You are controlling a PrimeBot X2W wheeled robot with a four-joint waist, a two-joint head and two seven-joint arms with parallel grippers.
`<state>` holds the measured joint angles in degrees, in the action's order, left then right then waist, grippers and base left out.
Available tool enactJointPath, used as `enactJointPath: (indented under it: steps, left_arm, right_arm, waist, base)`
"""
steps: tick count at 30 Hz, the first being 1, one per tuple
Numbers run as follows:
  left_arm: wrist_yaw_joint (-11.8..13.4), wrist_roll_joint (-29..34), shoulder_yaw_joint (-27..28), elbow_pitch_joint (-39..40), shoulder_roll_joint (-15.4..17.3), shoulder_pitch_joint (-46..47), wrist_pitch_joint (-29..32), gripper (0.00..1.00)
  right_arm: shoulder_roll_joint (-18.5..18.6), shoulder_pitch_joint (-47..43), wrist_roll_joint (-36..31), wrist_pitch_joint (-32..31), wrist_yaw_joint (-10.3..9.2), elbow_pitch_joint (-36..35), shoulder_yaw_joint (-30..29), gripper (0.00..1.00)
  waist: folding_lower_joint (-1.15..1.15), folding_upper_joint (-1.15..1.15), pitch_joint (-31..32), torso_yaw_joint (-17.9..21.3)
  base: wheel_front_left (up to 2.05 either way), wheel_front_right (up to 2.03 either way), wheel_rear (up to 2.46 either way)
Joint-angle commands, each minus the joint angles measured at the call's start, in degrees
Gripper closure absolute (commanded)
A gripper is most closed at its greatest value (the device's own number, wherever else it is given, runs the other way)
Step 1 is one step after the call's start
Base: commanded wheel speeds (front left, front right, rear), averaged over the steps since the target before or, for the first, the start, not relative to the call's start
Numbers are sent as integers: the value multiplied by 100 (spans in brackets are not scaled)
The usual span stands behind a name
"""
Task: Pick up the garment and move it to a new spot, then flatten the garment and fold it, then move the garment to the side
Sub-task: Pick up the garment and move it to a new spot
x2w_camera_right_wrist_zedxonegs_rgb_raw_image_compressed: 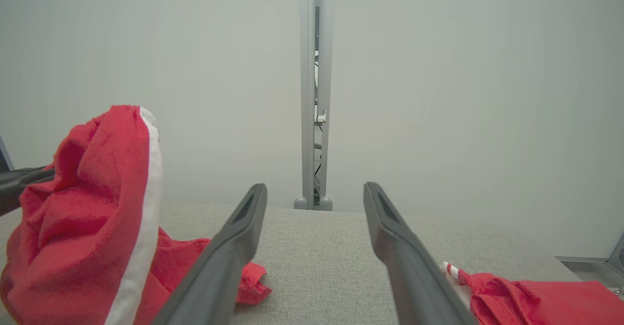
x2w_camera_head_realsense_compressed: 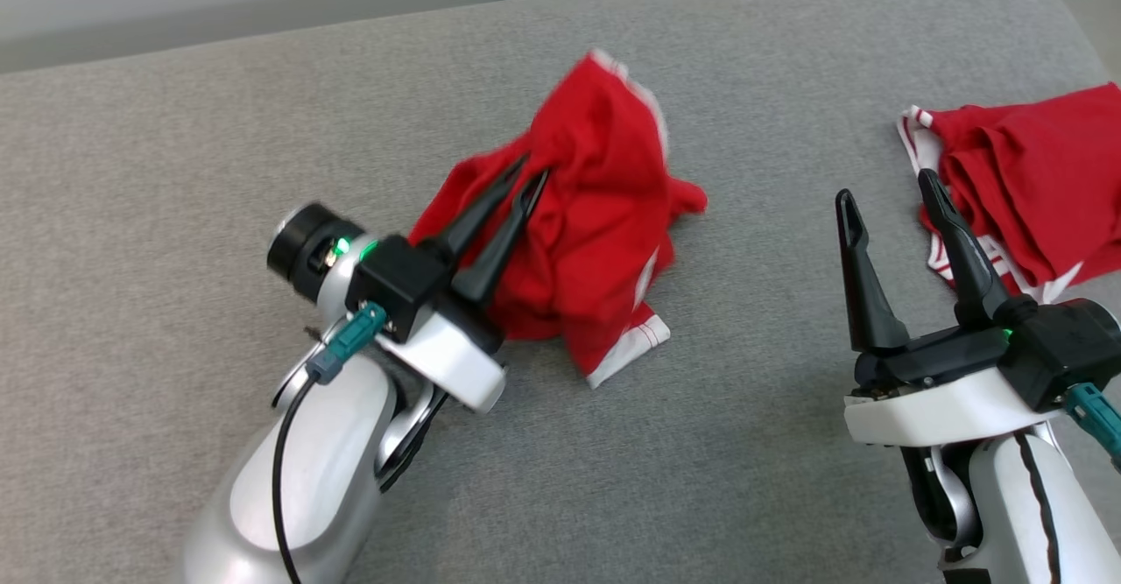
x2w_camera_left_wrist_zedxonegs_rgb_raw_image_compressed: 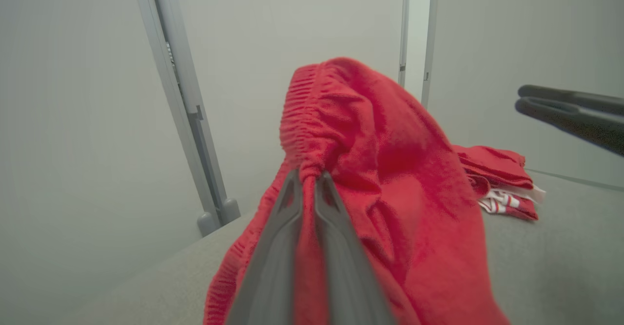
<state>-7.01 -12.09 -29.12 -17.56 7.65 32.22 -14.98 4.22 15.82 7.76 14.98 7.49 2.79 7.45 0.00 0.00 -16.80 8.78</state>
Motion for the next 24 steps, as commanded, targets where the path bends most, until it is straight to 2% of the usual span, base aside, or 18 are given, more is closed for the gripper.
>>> enactJointPath:
  steps: [1,3,5,6,9,13,20,24]
  left_arm:
    - [-22,142,-8,-166,64,-97,-20,100]
    - [-26,169,10,-460,60,-236,-20,100]
    - [-32,163,18,-673,12,-260,-22,40]
    - [-36,103,48,-725,-46,-260,-22,0]
    - [-14,2,235,-732,-78,-290,-21,0]
    - [149,-201,875,-402,-204,-418,-21,0]
    - [248,-180,1930,454,-294,-919,-21,0]
    - [307,-44,2346,757,-361,-1381,-21,0]
  right_arm:
    - [24,-27,-32,30,0,34,-4,0]
    - [32,-47,-41,30,-1,71,35,0]
    - [57,-57,-46,30,-1,102,67,0]
    - [74,-64,-46,29,-1,111,65,0]
    - [102,-65,-64,30,-1,129,40,0]
    - [111,-100,-77,30,-1,137,25,0]
    - [155,-216,-78,29,-1,196,35,0]
    - [230,-303,-49,30,-1,221,45,0]
  waist:
    - [0,0,24,-100]
    - [0,0,57,-195]
    - [0,0,98,-302]
    - [0,0,122,-358]
    - [0,0,177,-458]
    - [0,0,295,-631]
    - [0,0,586,-787]
    - [0,0,760,-861]
  base:
    - [0,0,0]
    - [0,0,0]
    - [0,0,0]
    - [0,0,0]
    - [0,0,0]
    - [0,0,0]
    - [0,0,0]
    - [0,0,0]
